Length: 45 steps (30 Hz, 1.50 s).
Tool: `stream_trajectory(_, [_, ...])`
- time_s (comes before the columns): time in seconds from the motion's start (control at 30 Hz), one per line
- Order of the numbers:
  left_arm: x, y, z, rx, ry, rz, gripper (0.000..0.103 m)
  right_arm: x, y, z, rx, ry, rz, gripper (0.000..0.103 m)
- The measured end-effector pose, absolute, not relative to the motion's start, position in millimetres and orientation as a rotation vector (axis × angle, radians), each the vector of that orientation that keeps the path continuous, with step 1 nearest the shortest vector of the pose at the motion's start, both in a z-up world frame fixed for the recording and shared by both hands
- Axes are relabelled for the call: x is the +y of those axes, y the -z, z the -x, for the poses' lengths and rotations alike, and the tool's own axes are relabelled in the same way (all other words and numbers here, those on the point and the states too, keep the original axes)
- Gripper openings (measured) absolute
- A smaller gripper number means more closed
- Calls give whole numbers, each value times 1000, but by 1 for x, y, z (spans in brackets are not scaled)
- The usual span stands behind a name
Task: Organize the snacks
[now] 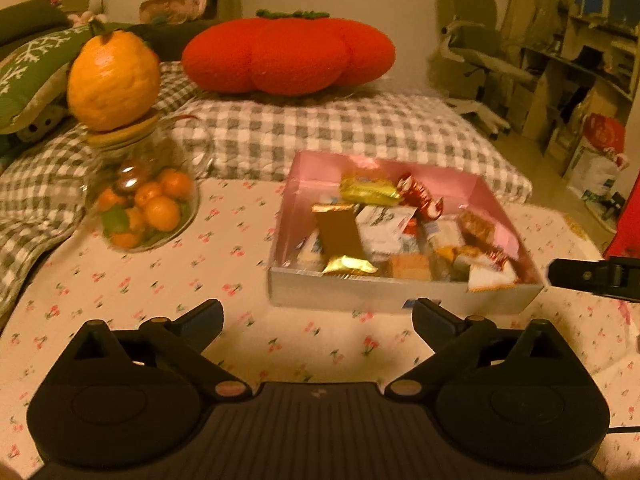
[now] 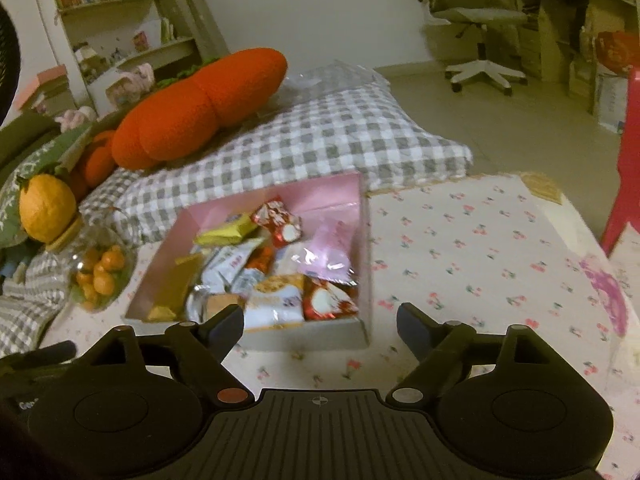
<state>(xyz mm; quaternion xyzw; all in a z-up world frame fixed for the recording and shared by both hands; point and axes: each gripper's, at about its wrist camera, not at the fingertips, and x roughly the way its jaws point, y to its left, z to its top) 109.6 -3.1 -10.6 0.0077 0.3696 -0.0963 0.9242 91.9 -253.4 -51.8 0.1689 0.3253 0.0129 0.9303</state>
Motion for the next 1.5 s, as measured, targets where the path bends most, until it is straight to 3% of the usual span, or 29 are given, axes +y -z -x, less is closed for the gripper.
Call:
stream_trajectory(0.8, [-2,-9,-47,847,116,-52,103,-219,30,-20,751,-19,-241,93])
stream_trajectory(1.5, [-7,-12,-38,853,80,-63,103,-210,40,-23,774,-13,-204,93])
